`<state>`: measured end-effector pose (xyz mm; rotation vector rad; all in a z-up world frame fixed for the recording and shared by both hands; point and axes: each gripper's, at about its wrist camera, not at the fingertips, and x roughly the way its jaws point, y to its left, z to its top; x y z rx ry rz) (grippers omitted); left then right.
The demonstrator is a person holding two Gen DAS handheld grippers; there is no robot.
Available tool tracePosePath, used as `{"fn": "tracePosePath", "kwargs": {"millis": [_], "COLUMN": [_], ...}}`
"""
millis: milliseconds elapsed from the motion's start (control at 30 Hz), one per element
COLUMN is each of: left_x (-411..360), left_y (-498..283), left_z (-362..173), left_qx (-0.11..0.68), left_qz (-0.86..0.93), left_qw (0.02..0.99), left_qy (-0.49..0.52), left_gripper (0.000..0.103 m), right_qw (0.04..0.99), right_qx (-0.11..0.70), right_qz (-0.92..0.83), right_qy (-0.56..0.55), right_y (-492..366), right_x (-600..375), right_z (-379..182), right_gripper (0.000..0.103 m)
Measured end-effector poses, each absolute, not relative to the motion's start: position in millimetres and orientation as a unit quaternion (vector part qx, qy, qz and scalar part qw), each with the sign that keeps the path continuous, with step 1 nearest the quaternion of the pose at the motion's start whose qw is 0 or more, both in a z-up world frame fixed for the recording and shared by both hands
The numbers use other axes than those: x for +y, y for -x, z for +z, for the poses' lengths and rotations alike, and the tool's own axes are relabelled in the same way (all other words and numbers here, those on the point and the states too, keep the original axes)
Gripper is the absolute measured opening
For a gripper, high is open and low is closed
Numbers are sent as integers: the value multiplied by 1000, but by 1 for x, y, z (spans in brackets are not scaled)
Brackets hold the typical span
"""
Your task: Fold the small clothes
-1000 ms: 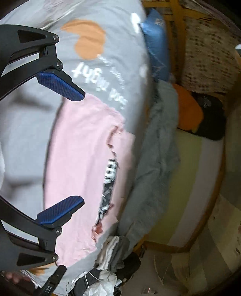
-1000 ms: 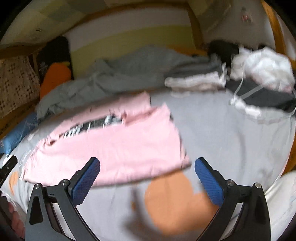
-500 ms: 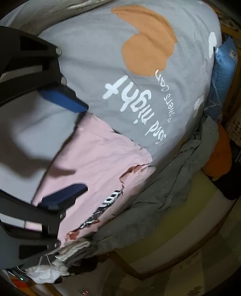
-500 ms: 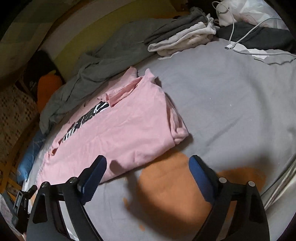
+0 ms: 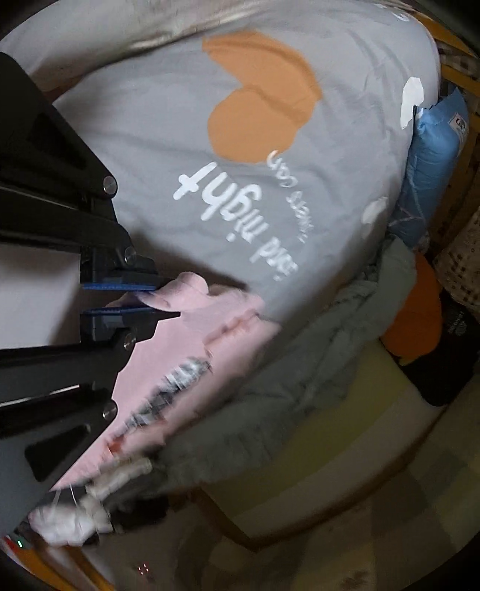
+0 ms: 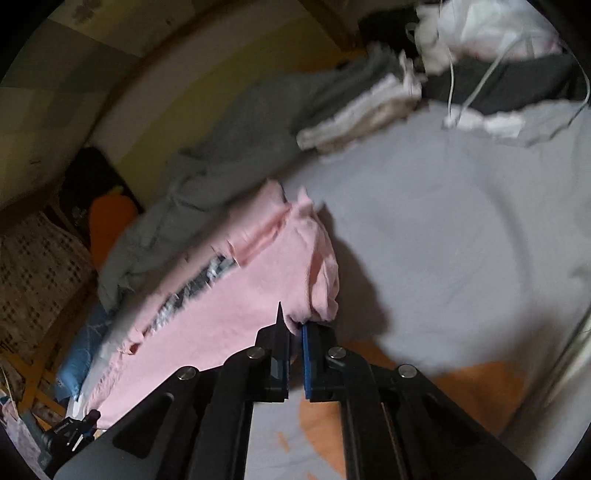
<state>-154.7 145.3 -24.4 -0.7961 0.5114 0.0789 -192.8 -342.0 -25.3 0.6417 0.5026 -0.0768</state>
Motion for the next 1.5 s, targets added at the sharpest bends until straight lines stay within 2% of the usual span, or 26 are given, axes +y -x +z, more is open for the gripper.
{"fn": "tracePosePath", "kwargs": {"millis": [67, 200, 333, 567, 733, 800, 900, 1167, 1367, 1433, 1467, 1500], "left_x": [149, 145, 134, 146, 134, 125, 129, 147, 142, 142, 142, 141], "left_y": [175, 212, 203, 93, 18, -6, -42, -122, -146, -150, -151, -151], "left_z": [-5, 30, 48, 40, 43, 41, 31, 18, 11, 3, 0, 0], "left_qx": [232, 197, 199, 289, 349, 368, 395, 431, 436, 440, 439, 431], "left_qz": [30, 39, 44, 28, 48, 56, 63, 24, 25, 28, 28, 35], "left_qw": [892, 912, 925, 891, 888, 891, 878, 851, 858, 857, 860, 868], "left_qy": [387, 357, 322, 348, 296, 261, 265, 299, 270, 267, 257, 244], "left_gripper": [6, 6, 6, 6, 6, 6, 6, 6, 6, 8, 13, 24], "right_qw": [917, 935, 938, 933, 952, 952, 949, 934, 927, 927, 927, 926], "right_qx": [223, 197, 205, 223, 263, 274, 289, 325, 338, 339, 338, 338], "right_qz": [-35, -42, -51, -35, -36, -30, -26, -42, -49, -55, -60, -63], "right_qy": [-328, -291, -274, -281, -156, -135, -126, -142, -154, -152, -153, -155], "right_y": [217, 255, 252, 167, 66, 41, 4, -70, -103, -111, -113, -115], "right_x": [-340, -323, -319, -334, -310, -305, -300, -310, -313, -313, -314, -315], "right_z": [-6, 23, 26, 42, 53, 53, 50, 30, 8, 3, 0, -2], "right_gripper": [4, 4, 4, 4, 4, 4, 4, 4, 4, 5, 6, 10]}}
